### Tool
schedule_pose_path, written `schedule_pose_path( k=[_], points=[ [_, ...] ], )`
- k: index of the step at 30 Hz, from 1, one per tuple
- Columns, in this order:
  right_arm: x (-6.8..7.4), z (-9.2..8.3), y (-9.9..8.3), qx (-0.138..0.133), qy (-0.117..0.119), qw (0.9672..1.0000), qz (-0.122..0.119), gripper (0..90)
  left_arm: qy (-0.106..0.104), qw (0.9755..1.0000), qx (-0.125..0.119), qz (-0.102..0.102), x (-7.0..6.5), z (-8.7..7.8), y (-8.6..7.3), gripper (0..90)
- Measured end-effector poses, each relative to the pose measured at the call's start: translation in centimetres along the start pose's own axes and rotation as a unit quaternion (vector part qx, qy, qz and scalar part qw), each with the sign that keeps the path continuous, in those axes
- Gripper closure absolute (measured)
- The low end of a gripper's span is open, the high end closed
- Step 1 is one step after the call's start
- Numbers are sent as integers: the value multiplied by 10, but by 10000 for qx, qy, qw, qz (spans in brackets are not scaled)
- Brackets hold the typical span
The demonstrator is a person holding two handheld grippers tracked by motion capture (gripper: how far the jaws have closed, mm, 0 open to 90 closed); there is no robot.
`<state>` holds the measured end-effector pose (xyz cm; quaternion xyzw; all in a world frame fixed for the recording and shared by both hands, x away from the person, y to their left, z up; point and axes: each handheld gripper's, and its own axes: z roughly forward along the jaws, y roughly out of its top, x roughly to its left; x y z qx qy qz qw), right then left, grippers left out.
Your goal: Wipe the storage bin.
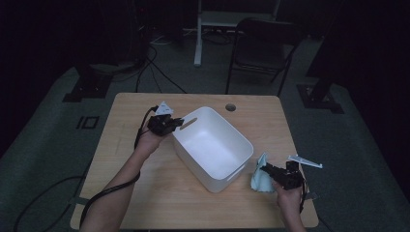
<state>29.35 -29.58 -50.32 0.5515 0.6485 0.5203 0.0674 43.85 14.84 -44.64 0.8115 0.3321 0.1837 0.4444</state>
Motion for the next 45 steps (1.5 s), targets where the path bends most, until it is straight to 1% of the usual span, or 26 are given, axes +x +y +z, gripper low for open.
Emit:
schedule_pose_path(
  k=[2,3,4,6,7,8,10,12,13,14,15,17,18,20,21,24,25,26,29,30,31,32,34,39,43,45],
  points=[
    [3,1,0,21,28,10000,-36,835,140,9999,13,-34,1,-6,-4,873],
    [4,2,0,35,53,10000,-47,835,234,9996,-1,-162,3,-12,-8,873],
    [4,2,0,35,53,10000,-47,835,234,9996,-1,-162,3,-12,-8,873],
    [7,6,0,73,87,9999,-77,834,408,9986,-17,-341,4,-22,-15,874],
    [7,6,0,73,87,9999,-77,834,408,9986,-17,-341,4,-22,-15,874],
    [7,6,-1,83,98,9999,-72,835,522,9978,-1,-411,3,-26,-17,874],
    [9,8,-1,110,108,9998,-94,835,618,9971,12,-439,1,-33,-21,873],
    [11,9,-1,122,139,9998,-118,835,790,9953,10,-567,-2,-42,-28,873],
    [12,9,-1,128,167,9997,-131,835,872,9946,29,-559,-3,-44,-29,873],
    [13,9,-1,128,175,9997,-145,835,872,9946,29,-559,-3,-44,-29,872],
    [14,9,-1,122,184,9997,-135,835,944,9941,68,-539,-5,-48,-31,871],
    [15,10,-1,126,217,9996,-140,835,1072,9921,63,-649,-9,-57,-37,871],
    [15,10,-1,124,219,9996,-140,835,1072,9921,63,-649,-9,-57,-37,871],
    [15,10,-1,137,229,9996,-135,835,1150,9906,52,-739,-12,-63,-41,871],
    [16,10,-2,140,237,9995,-140,835,1220,9891,70,-822,-15,-69,-45,870],
    [16,11,-2,154,245,9995,-139,835,1285,9881,62,-844,-18,-74,-48,868],
    [17,12,-2,166,274,9994,-152,835,1325,9864,17,-973,-21,-79,-52,868],
    [18,12,-2,166,277,9994,-153,835,1325,9864,17,-973,-21,-79,-52,868],
    [19,14,-2,180,310,9992,-166,835,1407,9842,42,-1070,-27,-85,-56,865],
    [20,14,-2,188,312,9992,-167,835,1497,9830,73,-1063,-31,-88,-58,864],
    [20,15,-2,196,318,9992,-169,835,1497,9830,73,-1063,-31,-88,-58,864],
    [20,15,-2,201,326,9991,-170,835,1525,9821,71,-1105,-33,-89,-58,863],
    [20,17,-2,212,339,9991,-149,835,1669,9807,122,-1007,-40,-91,-59,860],
    [21,19,-2,227,392,9989,-114,835,1586,9811,42,-1108,-41,-93,-63,856],
    [23,21,-4,236,439,9987,-83,835,1658,9798,-103,-1112,-45,-94,-67,856],
    [24,21,-5,248,438,9987,-122,835,1684,9795,-115,-1097,-46,-94,-68,856]
  ],
)
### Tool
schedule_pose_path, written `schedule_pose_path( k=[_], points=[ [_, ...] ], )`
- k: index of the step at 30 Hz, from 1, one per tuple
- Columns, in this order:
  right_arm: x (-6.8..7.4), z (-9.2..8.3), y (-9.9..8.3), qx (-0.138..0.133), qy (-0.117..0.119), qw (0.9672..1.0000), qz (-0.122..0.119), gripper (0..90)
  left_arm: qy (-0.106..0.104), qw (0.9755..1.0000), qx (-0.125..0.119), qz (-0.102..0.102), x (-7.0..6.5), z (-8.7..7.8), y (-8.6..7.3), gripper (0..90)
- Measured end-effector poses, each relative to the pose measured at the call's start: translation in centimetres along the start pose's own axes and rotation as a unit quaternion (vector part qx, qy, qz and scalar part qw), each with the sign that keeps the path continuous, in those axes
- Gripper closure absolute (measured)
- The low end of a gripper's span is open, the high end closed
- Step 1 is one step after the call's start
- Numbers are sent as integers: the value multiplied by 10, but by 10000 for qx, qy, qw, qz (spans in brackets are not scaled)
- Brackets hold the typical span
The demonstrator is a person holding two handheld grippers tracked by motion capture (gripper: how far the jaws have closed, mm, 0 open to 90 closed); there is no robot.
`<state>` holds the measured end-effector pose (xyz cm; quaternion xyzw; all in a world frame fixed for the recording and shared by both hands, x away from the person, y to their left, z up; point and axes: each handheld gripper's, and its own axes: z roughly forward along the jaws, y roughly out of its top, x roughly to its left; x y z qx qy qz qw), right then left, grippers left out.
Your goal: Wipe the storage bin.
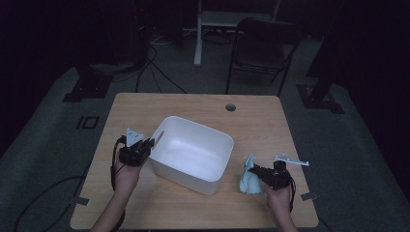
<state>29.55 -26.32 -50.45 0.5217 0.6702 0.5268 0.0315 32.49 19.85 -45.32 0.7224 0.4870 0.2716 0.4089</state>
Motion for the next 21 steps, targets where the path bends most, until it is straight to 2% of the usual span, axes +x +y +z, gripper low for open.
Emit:
schedule_pose_path(
  k=[4,7,9,10,11,14,15,18,19,20,21],
  points=[
    [1,-1,-1,-1,18,10000,-43,835,55,10000,-26,43,-1,0,-1,855],
    [2,-1,0,-6,42,10000,-74,835,59,10000,-77,-9,-2,1,-1,856],
    [3,0,1,-40,62,9999,-113,835,162,9998,-19,138,-3,3,1,856],
    [6,-1,5,-110,186,9995,-215,835,123,9998,-17,122,-2,4,1,856],
    [7,-1,8,-124,181,9994,-284,835,123,9998,-17,122,-2,4,1,857],
    [9,-5,17,-275,317,9988,-240,837,158,9996,2,239,-1,7,3,856],
    [13,-11,24,-465,388,9979,-210,836,152,9998,29,116,-1,7,3,857],
    [22,-14,29,-612,533,9965,-220,837,193,9996,83,177,-3,6,3,856],
    [28,-13,32,-576,543,9961,-396,837,189,9996,82,185,-2,6,3,856],
    [28,-13,32,-576,543,9961,-396,837,189,9996,82,185,-2,6,3,855],
    [31,-11,34,-528,473,9962,-506,837,193,9996,96,203,-3,6,4,855]
  ],
)
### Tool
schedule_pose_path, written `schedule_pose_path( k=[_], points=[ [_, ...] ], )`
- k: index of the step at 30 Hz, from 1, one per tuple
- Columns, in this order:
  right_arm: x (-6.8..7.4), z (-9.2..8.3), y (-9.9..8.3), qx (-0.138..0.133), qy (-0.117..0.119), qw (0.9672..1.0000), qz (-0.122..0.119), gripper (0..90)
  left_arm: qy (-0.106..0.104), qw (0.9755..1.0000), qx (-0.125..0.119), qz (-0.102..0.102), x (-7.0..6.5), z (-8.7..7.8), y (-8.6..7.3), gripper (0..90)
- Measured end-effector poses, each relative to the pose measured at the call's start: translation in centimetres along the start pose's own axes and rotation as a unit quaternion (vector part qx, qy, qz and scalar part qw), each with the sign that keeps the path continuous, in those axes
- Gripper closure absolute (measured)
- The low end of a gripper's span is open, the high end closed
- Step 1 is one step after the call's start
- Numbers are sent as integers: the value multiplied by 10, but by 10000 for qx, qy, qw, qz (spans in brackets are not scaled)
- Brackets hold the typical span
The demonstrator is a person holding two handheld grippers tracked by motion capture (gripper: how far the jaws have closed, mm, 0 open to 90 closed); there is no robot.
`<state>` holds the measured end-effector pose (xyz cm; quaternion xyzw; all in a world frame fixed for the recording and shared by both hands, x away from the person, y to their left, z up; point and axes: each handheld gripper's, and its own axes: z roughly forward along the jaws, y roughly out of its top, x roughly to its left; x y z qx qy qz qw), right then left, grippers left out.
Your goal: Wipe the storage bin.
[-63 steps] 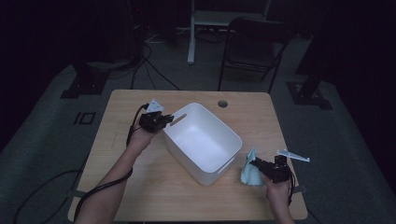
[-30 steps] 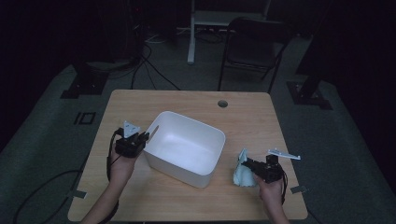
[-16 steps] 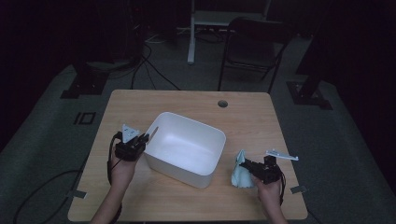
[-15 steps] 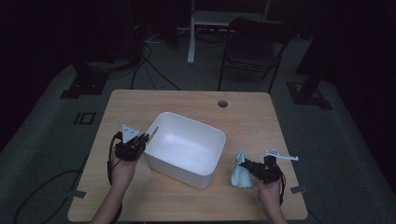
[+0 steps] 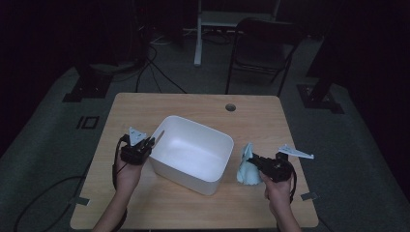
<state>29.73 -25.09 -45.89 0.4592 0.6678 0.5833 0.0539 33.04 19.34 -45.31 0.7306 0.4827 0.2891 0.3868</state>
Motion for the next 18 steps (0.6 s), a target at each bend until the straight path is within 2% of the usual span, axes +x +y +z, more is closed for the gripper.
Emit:
schedule_pose_path(
  k=[1,2,4,7,8,10,13,16,17,18],
  points=[
    [3,9,1,84,70,9999,-42,836,6,10000,8,5,0,0,0,855],
    [3,9,1,84,70,9999,-42,836,-8,10000,7,-2,0,0,0,855],
    [2,17,2,165,-31,9998,-42,836,18,10000,7,40,-1,0,0,854],
    [1,26,6,121,-13,9999,-87,836,-11,10000,-12,43,-1,-1,-1,855],
    [0,31,7,185,66,9998,1,837,-66,10000,-16,11,0,0,-1,856],
    [2,34,4,236,68,9997,-31,837,-236,9997,9,-65,4,0,-1,857],
    [4,35,5,249,15,9997,-84,837,-254,9996,25,-86,3,0,0,862],
    [4,39,6,242,-11,9996,-107,836,-228,9997,36,-3,2,0,0,857],
    [5,40,4,205,-43,9997,-148,838,-174,9998,20,107,1,-1,-1,857],
    [5,40,4,205,-43,9997,-148,838,-216,9998,1,56,1,-1,-1,857]
  ],
)
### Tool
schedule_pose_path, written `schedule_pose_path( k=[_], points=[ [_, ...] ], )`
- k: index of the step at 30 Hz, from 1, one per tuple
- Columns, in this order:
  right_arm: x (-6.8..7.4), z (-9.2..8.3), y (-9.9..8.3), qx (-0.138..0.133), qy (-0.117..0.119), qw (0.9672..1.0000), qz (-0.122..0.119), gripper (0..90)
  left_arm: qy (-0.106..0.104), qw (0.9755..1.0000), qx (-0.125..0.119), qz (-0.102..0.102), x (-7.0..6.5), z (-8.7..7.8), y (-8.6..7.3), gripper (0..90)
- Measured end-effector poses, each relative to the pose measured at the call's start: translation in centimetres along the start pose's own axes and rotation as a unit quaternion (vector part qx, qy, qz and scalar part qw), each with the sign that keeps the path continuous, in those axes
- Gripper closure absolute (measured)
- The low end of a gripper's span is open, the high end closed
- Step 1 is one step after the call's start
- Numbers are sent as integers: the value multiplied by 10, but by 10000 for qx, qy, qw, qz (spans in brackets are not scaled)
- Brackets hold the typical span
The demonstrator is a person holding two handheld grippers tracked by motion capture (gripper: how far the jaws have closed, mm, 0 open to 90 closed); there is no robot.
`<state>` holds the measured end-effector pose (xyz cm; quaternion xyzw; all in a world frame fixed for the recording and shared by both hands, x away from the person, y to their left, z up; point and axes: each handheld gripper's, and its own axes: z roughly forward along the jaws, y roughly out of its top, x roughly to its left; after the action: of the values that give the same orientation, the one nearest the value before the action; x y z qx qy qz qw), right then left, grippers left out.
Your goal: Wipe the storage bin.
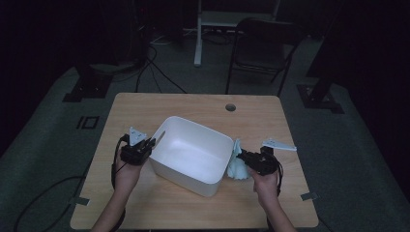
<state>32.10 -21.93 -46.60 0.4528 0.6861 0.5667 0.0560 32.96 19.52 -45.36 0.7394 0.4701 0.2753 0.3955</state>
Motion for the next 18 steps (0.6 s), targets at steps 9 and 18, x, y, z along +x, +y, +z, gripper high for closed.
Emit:
schedule_pose_path(
  k=[9,18],
  points=[
    [-1,5,-11,125,-81,9999,-62,838,283,9994,45,198,-6,-1,-1,844],
    [-4,9,-16,222,-26,9997,113,837,156,9997,73,150,-4,-2,0,840]
  ],
)
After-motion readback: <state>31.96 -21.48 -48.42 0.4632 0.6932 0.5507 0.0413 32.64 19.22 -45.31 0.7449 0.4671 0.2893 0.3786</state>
